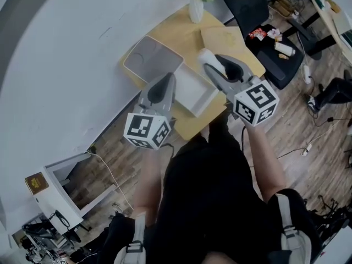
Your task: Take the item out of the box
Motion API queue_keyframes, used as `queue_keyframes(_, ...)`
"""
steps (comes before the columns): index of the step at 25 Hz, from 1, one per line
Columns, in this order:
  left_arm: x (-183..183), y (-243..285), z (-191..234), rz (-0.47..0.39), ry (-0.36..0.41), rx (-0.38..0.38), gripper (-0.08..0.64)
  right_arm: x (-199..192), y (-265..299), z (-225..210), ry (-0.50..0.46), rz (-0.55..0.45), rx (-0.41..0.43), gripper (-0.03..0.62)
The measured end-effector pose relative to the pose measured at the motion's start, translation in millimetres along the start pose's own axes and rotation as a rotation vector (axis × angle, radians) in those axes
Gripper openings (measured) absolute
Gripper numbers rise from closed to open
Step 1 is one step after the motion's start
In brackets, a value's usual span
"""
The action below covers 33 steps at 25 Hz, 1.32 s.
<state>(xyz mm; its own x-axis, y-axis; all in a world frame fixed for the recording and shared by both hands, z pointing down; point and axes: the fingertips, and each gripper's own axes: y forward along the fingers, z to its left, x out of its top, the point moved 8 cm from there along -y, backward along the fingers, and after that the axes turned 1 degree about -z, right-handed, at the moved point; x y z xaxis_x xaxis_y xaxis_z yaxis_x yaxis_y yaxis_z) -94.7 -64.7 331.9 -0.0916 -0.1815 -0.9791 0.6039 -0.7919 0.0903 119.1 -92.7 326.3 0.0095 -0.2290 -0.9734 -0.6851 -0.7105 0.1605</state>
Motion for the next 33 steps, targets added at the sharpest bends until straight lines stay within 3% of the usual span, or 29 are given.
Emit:
queue_keyframes(11,14.6,3.9,-6.2,-0.025,0.024,-0.015,0.003,18.8,-16.7,0.2,-0.026,-0.068,-0.015,0.150)
queue_keyframes(33,11.2,1.4,-4.9,-0.024,0.022,-0.013,0.003,19.0,-19.2,6.0,-0.060,-0.067,0.003,0.149)
